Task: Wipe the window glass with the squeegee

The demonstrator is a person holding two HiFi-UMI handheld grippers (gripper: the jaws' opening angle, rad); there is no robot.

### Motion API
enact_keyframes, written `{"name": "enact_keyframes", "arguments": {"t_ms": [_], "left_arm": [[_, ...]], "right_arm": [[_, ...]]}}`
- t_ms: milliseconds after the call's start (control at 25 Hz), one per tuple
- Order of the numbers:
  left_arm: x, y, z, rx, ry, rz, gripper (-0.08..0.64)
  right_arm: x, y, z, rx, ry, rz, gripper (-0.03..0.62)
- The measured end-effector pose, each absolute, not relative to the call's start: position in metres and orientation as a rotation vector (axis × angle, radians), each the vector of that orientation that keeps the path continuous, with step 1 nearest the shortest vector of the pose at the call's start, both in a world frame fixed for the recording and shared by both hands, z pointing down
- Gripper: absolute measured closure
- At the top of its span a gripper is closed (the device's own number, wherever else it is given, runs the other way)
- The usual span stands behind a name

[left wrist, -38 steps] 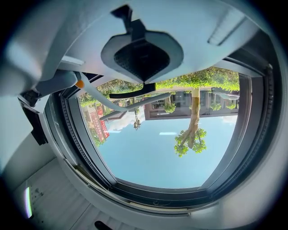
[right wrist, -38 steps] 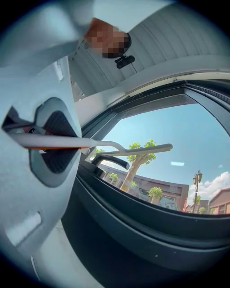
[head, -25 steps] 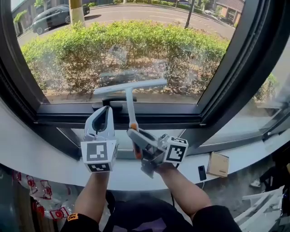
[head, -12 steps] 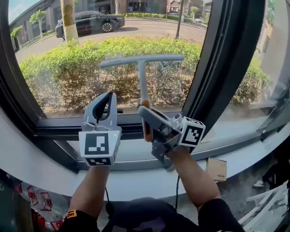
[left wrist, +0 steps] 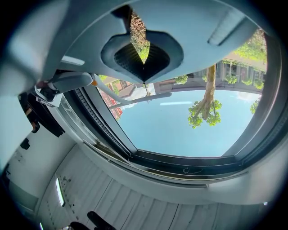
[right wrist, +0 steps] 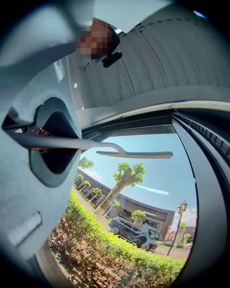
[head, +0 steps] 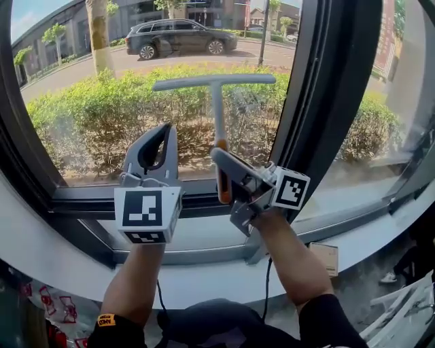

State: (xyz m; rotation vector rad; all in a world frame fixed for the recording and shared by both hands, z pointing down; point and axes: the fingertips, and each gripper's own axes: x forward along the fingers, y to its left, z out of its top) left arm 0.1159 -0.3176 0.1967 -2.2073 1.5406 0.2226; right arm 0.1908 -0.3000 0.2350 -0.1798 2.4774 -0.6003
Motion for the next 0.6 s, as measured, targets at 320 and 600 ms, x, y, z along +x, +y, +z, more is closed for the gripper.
{"name": "enact_keyframes", "arguments": {"t_ms": [320,600], "left_arm": [[0.116,-0.328,0.23,-2.273,1.572,0.183,0.545],[0.131,-0.335,0.272,-2.34,1.58,0.12,0.545]], "right_arm": [[0.193,-0.299,0.266,-0.18,2.455,-0.67,0.546],[0.208,-0.295,0.307,-0.22,2.432,-0.745,0.546]]}}
